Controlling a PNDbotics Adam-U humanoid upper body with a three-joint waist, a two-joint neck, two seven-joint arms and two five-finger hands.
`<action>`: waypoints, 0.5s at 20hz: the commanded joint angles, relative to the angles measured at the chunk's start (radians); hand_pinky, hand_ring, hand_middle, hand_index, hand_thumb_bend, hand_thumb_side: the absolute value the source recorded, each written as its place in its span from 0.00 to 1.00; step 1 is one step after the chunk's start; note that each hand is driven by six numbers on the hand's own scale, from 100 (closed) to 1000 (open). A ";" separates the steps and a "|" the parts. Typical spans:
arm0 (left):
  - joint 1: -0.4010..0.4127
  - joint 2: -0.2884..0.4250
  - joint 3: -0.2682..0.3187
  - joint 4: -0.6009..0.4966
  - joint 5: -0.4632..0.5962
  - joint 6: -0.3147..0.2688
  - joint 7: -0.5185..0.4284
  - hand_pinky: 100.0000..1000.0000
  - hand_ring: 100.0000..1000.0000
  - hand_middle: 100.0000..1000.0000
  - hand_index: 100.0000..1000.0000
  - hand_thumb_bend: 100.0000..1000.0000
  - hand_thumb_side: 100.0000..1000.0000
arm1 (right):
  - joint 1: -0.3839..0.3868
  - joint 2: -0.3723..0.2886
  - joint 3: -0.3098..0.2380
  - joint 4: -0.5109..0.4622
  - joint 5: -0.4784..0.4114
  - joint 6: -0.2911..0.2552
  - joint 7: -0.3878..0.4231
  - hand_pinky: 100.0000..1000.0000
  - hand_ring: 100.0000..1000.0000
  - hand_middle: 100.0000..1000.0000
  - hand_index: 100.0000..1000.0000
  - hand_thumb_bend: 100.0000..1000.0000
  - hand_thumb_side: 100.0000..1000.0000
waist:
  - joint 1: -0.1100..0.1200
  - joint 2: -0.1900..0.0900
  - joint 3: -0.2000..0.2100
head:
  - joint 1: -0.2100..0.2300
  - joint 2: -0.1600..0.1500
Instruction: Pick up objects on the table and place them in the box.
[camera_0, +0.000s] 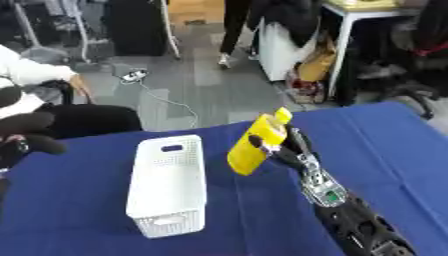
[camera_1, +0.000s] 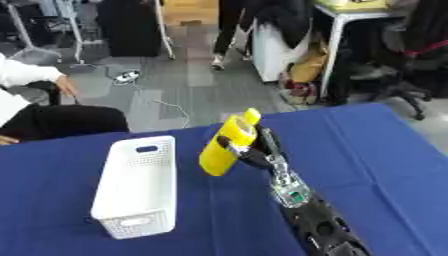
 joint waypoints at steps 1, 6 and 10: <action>-0.009 0.012 0.004 -0.014 0.001 -0.001 -0.004 0.63 0.77 0.90 0.86 0.18 0.73 | -0.019 -0.025 0.007 -0.038 -0.043 0.001 0.022 0.00 0.00 0.09 0.22 0.67 0.36 | -0.003 -0.011 -0.002 | -0.023 -0.105; -0.007 0.015 0.003 -0.014 -0.001 -0.001 -0.003 0.63 0.77 0.90 0.86 0.18 0.73 | -0.024 -0.039 0.019 -0.079 -0.091 0.011 0.048 0.00 0.00 0.08 0.22 0.64 0.38 | -0.004 -0.015 -0.005 | -0.047 -0.215; -0.004 0.018 0.004 -0.014 -0.001 -0.001 -0.003 0.63 0.77 0.90 0.86 0.18 0.73 | -0.027 -0.053 0.030 -0.114 -0.130 0.023 0.064 0.00 0.00 0.08 0.21 0.62 0.39 | -0.006 -0.017 -0.006 | -0.051 -0.229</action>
